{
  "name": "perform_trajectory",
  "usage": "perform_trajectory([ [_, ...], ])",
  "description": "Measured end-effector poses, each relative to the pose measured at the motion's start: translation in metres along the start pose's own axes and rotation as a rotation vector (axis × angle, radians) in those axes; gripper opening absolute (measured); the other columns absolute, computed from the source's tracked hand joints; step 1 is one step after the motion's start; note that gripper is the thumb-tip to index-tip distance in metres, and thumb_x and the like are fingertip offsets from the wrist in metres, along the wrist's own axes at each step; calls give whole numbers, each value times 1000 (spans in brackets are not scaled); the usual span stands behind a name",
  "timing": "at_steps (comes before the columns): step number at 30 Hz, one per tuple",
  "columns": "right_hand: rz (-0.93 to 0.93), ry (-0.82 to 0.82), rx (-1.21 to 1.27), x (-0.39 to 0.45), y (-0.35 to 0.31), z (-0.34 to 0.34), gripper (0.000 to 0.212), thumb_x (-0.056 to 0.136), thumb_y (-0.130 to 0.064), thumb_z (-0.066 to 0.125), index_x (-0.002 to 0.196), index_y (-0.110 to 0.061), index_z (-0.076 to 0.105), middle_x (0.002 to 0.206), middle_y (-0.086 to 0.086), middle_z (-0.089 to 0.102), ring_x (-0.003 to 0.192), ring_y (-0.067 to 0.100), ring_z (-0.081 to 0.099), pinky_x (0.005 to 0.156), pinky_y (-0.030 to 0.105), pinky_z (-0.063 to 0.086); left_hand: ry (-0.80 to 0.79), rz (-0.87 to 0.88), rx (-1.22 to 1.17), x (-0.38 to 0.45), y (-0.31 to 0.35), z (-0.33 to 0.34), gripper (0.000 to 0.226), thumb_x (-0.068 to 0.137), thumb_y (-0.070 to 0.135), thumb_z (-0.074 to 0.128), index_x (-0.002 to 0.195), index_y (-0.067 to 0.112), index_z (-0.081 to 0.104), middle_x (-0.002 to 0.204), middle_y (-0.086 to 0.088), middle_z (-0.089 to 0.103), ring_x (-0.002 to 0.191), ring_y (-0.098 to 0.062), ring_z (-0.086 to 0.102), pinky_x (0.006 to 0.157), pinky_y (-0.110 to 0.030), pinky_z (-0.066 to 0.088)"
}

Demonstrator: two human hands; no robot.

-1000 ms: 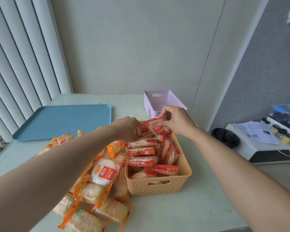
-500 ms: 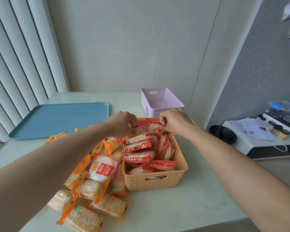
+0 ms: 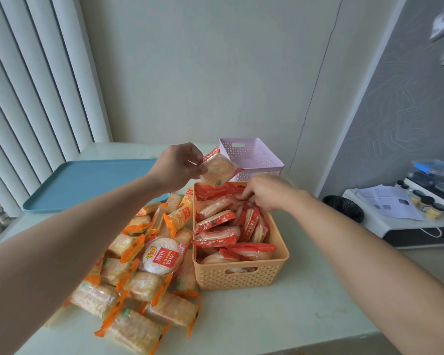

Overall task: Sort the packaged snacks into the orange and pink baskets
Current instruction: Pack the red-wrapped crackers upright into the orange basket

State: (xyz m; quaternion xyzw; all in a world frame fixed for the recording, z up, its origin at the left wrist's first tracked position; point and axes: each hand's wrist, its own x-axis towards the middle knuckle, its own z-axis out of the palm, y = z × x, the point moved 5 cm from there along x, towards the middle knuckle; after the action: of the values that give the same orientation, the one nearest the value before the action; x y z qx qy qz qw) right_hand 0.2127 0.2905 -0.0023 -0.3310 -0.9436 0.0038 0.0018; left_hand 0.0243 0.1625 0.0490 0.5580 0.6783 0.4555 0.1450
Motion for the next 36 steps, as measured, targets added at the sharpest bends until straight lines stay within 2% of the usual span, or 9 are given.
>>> perform_trajectory([
  [2,85,59,252,-2,6,-18,39,95,-7,55,116,-31,77,114,-4,76,90,12,65,70,15,41,82,121,6,-6,7,-2,16,83,8,80,88,4,65,87,1,75,77,1,71,73,-15,55],
  [6,179,13,1330,-21,-5,-50,33,108,-30,42,122,-12,66,97,16,77,71,20,65,65,26,47,103,440,133,-21,27,4,20,81,0,80,76,15,67,97,2,74,90,-4,69,84,-14,54],
  [8,150,-10,1435,-29,-17,-60,36,106,-36,45,107,-12,72,90,15,76,73,26,65,68,33,47,44,592,268,-27,34,14,17,79,2,81,77,16,72,100,3,69,91,-7,65,82,-15,51],
  [14,99,-72,1325,-40,-27,-68,39,93,-59,57,101,-25,73,85,5,74,72,17,67,65,27,47,4,721,487,-36,33,23,12,79,13,82,78,24,76,101,8,67,94,-14,60,70,-33,55],
  [18,113,70,1154,-35,-24,-61,29,92,-13,73,117,-20,62,88,-3,74,61,8,66,61,24,50,113,725,504,-37,31,16,25,77,-5,70,82,20,76,103,4,67,96,-19,59,79,-30,50],
  [21,59,219,1021,-26,-22,-60,33,83,-5,81,110,-15,64,92,1,76,67,6,67,60,21,50,292,578,338,-34,33,-1,29,78,0,61,100,16,71,106,2,66,103,-18,57,88,-29,47],
  [26,7,227,727,-12,-37,-46,40,73,-12,90,109,-22,77,94,-10,75,87,8,71,74,17,50,-141,239,306,-17,17,23,55,84,31,78,133,31,53,108,13,66,97,-10,63,86,-30,53],
  [31,8,306,652,-18,-29,-47,31,75,-12,88,90,-32,70,100,-8,73,93,9,68,80,25,53,-132,127,411,-15,-9,27,28,91,25,72,117,30,66,109,6,69,93,-15,65,86,-38,58],
  [36,-67,-68,305,-18,-52,-16,44,83,-12,78,123,-29,71,103,-19,68,92,8,63,80,21,44,-127,76,391,-10,-17,28,27,91,21,70,116,29,66,112,4,69,97,-18,64,88,-39,56],
])
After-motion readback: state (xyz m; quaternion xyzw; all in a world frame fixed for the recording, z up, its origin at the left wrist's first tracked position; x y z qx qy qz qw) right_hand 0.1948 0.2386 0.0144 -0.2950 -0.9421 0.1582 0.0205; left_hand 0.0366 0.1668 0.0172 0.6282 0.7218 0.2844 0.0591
